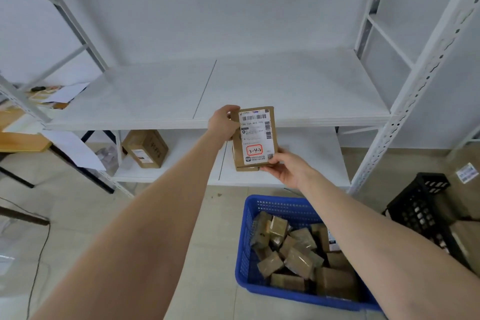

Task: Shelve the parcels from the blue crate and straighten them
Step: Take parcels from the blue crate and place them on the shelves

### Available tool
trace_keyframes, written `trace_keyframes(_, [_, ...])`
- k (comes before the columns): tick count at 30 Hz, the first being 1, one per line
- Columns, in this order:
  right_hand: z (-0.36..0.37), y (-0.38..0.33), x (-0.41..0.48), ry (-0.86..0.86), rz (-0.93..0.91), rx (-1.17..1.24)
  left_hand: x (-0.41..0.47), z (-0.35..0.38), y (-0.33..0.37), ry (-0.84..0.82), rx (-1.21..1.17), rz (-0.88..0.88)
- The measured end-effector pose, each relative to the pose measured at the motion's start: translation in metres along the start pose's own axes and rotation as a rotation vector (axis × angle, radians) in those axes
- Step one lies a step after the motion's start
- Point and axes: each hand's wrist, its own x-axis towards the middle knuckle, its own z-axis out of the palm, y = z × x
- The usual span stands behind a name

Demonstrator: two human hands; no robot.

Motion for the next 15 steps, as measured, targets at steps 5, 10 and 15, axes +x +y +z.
trace_keyframes(5, [0.043,0.057,0.016,0.064,-0.011,0.031,-0.002,-0.047,-0.043,-0.051,-0.03,-0.028])
trace_keyframes(10, [0.084,0.109,0.036,0.143,0.001,0.09,-0.002,-0.096,-0.084,-0.109,-0.036,-0.061])
trace_keyframes(15, [0.115,0.139,0.056,0.196,0.004,0.061,0.004,-0.126,-0.116,-0.126,-0.072,-0.098])
